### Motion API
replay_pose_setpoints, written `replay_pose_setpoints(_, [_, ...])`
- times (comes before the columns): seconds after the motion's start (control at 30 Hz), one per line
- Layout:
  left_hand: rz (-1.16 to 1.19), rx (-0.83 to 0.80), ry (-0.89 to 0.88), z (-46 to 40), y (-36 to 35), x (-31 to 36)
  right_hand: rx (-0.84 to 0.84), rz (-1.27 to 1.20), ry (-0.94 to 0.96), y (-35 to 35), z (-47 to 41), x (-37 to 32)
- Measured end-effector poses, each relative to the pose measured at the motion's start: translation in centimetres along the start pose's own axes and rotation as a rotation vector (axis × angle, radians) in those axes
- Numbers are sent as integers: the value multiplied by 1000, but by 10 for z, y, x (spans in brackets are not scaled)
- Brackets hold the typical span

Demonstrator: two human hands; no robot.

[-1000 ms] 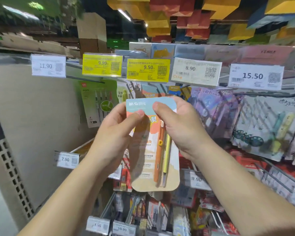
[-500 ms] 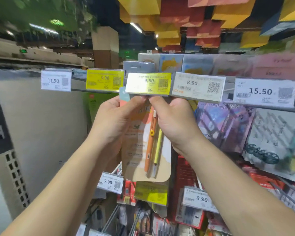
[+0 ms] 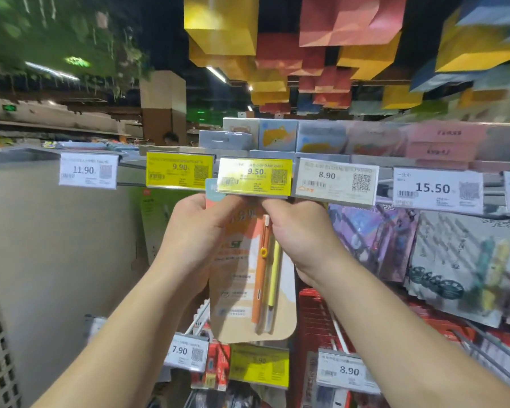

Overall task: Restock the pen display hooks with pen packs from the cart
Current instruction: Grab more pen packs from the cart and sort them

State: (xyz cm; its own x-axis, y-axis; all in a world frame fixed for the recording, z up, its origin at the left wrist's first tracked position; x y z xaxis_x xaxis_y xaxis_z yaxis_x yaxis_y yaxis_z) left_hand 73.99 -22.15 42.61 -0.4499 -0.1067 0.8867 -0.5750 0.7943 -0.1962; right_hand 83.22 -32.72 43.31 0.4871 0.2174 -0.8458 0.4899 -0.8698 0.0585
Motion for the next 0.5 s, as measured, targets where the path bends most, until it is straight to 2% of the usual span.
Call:
replay_pose_setpoints(0.2, [-79, -36, -24, -2, -4, -5, 17, -42, 0, 3, 1, 2])
replay_pose_setpoints(0.37, [4, -28, -21, -7, 2, -8, 11, 210, 44, 5, 2, -6])
replay_pose_setpoints(0.5, [37, 4, -53, -13, 1, -9, -17, 309, 21, 9, 2, -9])
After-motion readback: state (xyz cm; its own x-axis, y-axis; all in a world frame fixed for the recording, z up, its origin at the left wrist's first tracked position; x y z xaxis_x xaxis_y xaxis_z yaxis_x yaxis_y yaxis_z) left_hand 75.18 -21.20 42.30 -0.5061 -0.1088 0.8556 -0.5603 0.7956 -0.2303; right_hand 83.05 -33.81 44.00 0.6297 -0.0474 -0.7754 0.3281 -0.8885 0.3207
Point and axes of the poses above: each hand's wrist, its own z-axis away from the middle knuckle, its own y-axis out of the back of the hand, x = y × z, the point moved 4 cm from there along -z, towards the middle knuckle, and after that the axes turned 4 degrees about y, right-handed, at the moved point
